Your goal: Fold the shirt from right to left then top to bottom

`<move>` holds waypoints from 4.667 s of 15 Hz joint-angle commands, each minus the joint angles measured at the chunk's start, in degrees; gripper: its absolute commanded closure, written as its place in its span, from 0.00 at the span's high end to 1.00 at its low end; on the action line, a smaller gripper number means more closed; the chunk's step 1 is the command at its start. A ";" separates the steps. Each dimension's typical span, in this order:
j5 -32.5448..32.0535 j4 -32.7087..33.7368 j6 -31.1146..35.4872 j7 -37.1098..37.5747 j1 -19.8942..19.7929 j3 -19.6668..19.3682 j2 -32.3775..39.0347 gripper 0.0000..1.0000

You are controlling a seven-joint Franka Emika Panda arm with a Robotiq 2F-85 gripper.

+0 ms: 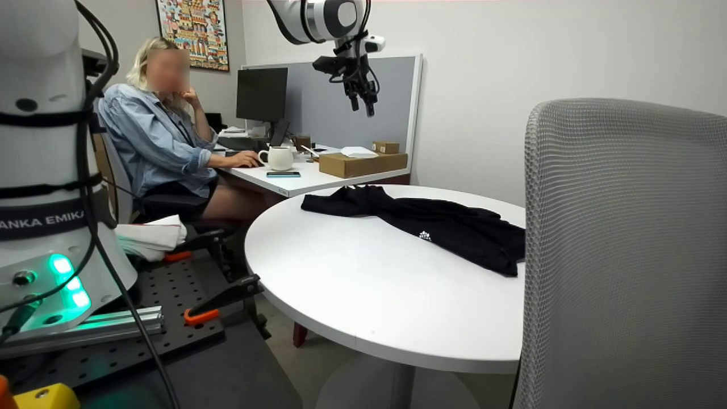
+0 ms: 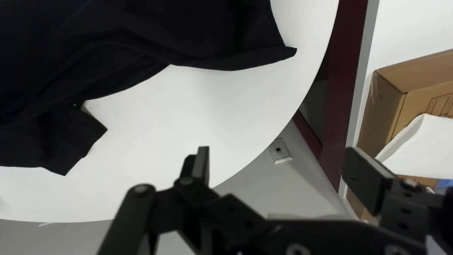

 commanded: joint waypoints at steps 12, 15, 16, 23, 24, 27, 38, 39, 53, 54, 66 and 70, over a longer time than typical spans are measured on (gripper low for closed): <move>2.05 -21.96 1.55 -13.99 -16.83 -10.41 -14.42 1.00; 3.91 -19.87 -1.71 -21.29 -21.44 -13.20 -12.82 1.00; 4.18 -19.20 -2.37 -22.85 -22.56 -13.96 -12.11 1.00; 1.86 -8.92 -1.07 -27.06 -27.34 -17.51 0.18 1.00; 2.17 -7.34 -0.52 -27.18 -27.39 -17.25 2.05 1.00; 2.47 -2.14 -1.25 -27.56 -26.87 -15.87 7.86 1.00; 4.24 20.43 -8.26 -31.88 -30.04 -11.36 28.56 1.00; 4.55 22.38 -9.29 -32.93 -30.79 -10.80 30.23 1.00; 8.87 36.62 -16.59 -39.19 -37.11 -6.88 43.05 1.00; 8.89 37.15 -16.90 -39.12 -37.09 -6.85 43.24 1.00; 11.59 36.56 -16.88 -40.57 -37.33 -3.72 40.84 0.06; 12.70 35.31 -16.86 -40.67 -37.41 -3.44 39.32 0.00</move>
